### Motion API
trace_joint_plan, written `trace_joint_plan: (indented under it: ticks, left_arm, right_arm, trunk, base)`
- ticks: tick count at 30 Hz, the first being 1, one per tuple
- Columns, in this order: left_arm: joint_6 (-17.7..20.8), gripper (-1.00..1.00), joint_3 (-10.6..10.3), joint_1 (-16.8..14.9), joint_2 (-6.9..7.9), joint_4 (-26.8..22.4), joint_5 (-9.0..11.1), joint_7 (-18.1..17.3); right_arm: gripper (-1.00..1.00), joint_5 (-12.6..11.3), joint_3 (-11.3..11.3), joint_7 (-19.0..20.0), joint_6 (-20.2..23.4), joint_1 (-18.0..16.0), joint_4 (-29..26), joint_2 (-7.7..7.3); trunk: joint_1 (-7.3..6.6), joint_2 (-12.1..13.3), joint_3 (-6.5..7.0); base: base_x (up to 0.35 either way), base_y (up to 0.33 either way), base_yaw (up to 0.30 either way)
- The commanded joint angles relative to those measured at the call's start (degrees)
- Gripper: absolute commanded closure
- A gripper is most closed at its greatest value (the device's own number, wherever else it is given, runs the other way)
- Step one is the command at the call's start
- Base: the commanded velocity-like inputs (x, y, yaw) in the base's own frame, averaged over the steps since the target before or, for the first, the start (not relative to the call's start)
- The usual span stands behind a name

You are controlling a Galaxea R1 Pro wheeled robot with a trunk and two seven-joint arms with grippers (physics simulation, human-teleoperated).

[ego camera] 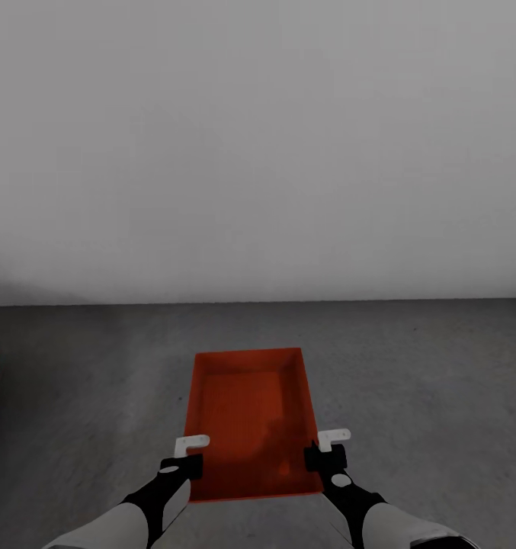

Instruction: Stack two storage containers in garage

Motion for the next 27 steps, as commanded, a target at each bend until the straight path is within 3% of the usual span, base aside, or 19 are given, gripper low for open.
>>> trace_joint_plan:
  ticks: [1, 27]
  left_arm:
    - [-2.2, 1.00, 2.9, -0.1, 0.04, -1.7, 2.5, 0.6]
    - [-2.2, 1.00, 2.9, -0.1, -0.03, -1.7, 2.5, 0.6]
  right_arm:
    - [1.00, -0.8, -3.6, -0.4, -0.2, 0.0, 0.2, -0.20]
    - [1.00, -0.7, -3.6, -0.4, -0.3, 0.0, 0.2, -0.15]
  trunk:
    - [0.23, -0.4, -0.23]
    - [5.94, -10.9, -4.90]
  base:
    - [0.000, 0.000, 0.000]
    - [0.000, 0.000, 0.000]
